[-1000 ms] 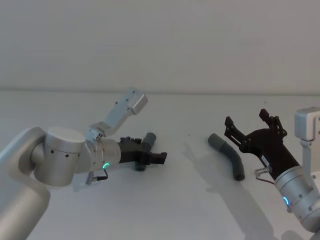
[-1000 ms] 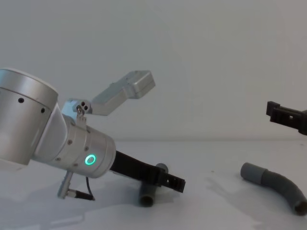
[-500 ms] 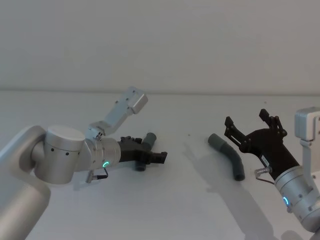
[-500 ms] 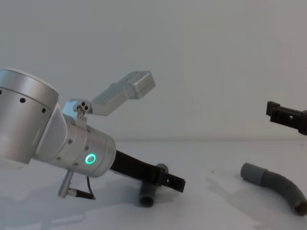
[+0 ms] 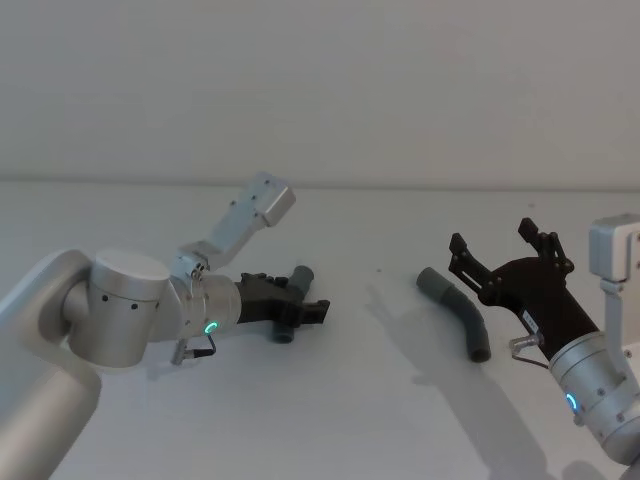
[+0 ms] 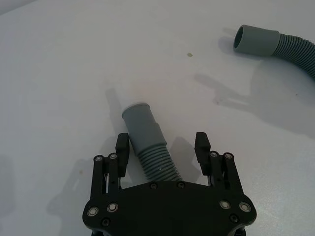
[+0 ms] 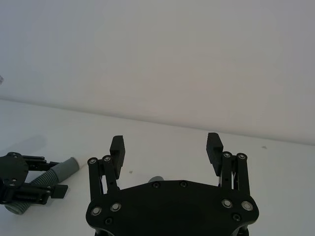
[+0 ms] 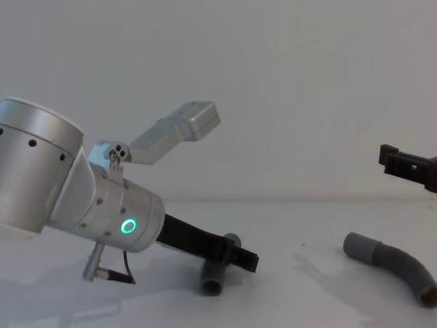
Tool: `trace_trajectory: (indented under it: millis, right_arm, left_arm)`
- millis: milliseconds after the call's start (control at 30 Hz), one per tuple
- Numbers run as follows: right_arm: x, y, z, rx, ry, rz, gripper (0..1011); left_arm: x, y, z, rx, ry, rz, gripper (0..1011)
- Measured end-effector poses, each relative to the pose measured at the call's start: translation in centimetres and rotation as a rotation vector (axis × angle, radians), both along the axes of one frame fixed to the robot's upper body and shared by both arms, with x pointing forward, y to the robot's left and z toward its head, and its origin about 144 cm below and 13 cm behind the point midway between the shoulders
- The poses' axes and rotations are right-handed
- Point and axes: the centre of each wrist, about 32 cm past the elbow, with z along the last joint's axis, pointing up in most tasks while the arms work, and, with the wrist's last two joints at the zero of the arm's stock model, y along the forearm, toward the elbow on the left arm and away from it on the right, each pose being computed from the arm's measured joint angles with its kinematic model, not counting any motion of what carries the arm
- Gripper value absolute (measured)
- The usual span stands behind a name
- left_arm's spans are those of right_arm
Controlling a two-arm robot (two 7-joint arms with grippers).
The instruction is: Use both hands to pick up one end of the pipe from the table, align the ends, and insert them.
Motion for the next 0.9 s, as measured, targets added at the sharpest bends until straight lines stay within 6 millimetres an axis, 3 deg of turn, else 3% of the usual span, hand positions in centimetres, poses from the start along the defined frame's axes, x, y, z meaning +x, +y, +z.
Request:
trace_trajectory:
  millis: [900]
  right_arm:
    - [0.00,0.00,0.00,0.000,0.000,0.000,1003]
  left_arm:
    - [0.06,-0.02,-0.03,-0.001,0.002,-0.003,628]
